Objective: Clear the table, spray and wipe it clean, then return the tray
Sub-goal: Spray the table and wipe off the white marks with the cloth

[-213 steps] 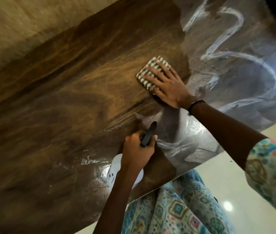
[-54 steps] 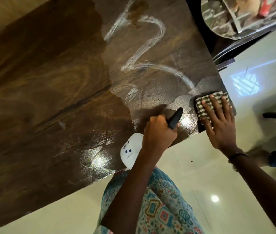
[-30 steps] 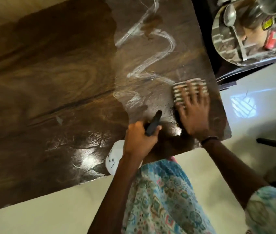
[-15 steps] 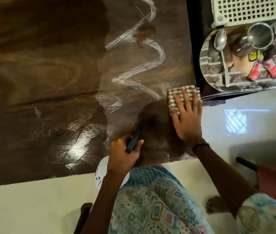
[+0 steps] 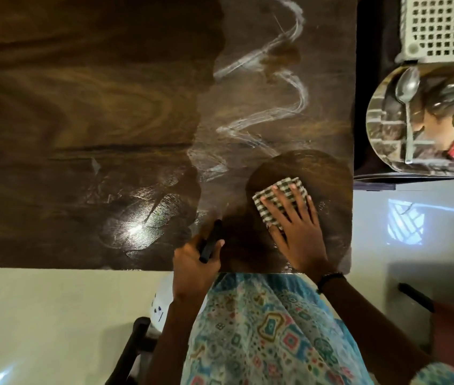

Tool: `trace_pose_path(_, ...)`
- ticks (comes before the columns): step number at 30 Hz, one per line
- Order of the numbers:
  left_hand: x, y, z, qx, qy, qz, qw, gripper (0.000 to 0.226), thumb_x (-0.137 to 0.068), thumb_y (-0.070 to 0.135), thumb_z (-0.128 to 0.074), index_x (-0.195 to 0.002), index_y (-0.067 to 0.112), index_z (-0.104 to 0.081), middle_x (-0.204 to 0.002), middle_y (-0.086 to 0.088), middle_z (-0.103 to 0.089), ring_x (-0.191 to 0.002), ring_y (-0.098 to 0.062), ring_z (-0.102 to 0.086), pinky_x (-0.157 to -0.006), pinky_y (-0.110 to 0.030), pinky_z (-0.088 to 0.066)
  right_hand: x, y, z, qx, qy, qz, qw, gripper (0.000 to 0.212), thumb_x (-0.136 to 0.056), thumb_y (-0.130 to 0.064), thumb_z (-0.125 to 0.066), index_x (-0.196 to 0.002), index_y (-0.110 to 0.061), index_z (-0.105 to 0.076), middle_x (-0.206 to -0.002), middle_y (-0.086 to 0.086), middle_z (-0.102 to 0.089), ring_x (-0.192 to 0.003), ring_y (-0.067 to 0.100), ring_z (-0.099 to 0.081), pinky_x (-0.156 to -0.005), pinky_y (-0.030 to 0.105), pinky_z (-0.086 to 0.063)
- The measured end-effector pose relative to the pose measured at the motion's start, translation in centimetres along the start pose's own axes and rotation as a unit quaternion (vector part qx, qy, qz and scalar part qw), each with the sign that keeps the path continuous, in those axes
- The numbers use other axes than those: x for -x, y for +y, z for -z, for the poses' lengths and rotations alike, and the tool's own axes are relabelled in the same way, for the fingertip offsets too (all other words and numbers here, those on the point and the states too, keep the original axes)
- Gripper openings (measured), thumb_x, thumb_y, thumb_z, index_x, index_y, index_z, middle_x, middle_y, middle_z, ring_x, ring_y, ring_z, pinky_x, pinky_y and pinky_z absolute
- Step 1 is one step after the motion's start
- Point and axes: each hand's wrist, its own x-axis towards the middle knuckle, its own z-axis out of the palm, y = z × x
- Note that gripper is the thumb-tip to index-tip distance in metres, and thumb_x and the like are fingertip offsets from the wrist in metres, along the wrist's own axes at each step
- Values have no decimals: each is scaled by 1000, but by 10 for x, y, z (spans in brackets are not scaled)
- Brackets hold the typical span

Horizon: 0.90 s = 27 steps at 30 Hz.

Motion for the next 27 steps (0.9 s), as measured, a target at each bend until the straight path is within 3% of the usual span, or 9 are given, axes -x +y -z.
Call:
trace_pose_path(2, 0, -7, 4, 17, 5, 24, 1000, 26, -79, 29, -72, -76, 4, -66, -45, 9, -45, -40, -10, -51, -39, -12, -28, 0, 1, -1, 5, -3, 2, 1000, 57, -95, -37, -42, -149, -33, -25, -159, -2, -19, -149, 25, -1, -120, 47, -7)
trace_pose_path(5, -1, -16, 8, 25, -15, 48, 998, 27, -76, 29, -76, -70, 7, -62, -50, 0, -53, -41, -7, -49, -45, -17, -34, 1, 3, -1, 13, -10, 4, 1000, 55, -96, -38, -41, -149, -31, -27, -160, -1, -18, -149, 26, -1, -119, 49, -9)
trace_pose_path(9, -2, -20, 14, 17, -15, 57, 998, 31, -74, 32, -77, -70, 5, -62, -53, -5, -57, -45, -13, -52, -45, -19, -38, 2, -1, -1, 10, -5, -6, 1000, 54, -96, -37, -39, -148, -31, -28, -159, 0, -21, -149, 28, -4, -118, 52, -13)
trace_pose_path(12, -5, -22, 16, 31, 6, 61, 998, 43, -74, 39, -75, -69, -2, -64, -54, -17, -61, -45, -24, -55, -45, -32, -43, -6, -19, -2, -7, 15, -64, 998, 53, -97, -37, -38, -149, -32, -27, -159, -1, -20, -149, 28, -5, -118, 52, -12)
trace_pose_path(15, -10, -22, 20, 37, 21, 38, 998, 53, -74, 47, -70, -67, -5, -62, -52, -20, -58, -45, -30, -54, -44, -35, -42, -28, -50, -7, -23, 27, -96, 995, 54, -96, -38, -36, -149, -31, -28, -160, -1, -18, -148, 29, -5, -118, 55, -11)
trace_pose_path(20, -20, -9, 26, 50, 22, 24, 998, 38, -78, 34, -73, -76, -4, -66, -57, -19, -62, -46, -19, -50, -47, -32, -41, -47, -110, -28, -52, 15, 66, 996, 46, -96, -33, -42, -142, -28, -42, -156, 1, -29, -147, 31, -12, -119, 53, -8)
trace_pose_path(23, -24, -3, 30, 51, 8, 17, 999, 32, -80, 32, -72, -84, 0, -68, -65, -21, -66, -57, -34, -61, -55, -39, -49, -19, -104, -37, -22, -12, 147, 989, 45, -94, -34, -45, -138, -26, -46, -153, 1, -37, -146, 30, -19, -116, 53, -18)
trace_pose_path(25, -27, 0, 35, 53, 5, 14, 998, 33, -80, 34, -70, -86, 2, -67, -64, -24, -64, -59, -38, -61, -53, -40, -48, 2, -75, -32, -1, -20, 141, 990, 52, -93, -36, -46, -144, -31, -37, -155, -2, -30, -147, 27, -16, -117, 51, -17)
trace_pose_path(27, -31, 3, 39, 56, -3, 16, 998, 28, -82, 31, -70, -84, 4, -67, -62, -26, -62, -57, -38, -59, -50, -39, -45, 10, -45, -19, 14, -14, 79, 997, 57, -92, -37, -44, -147, -33, -31, -157, -2, -24, -147, 27, -13, -118, 50, -15)
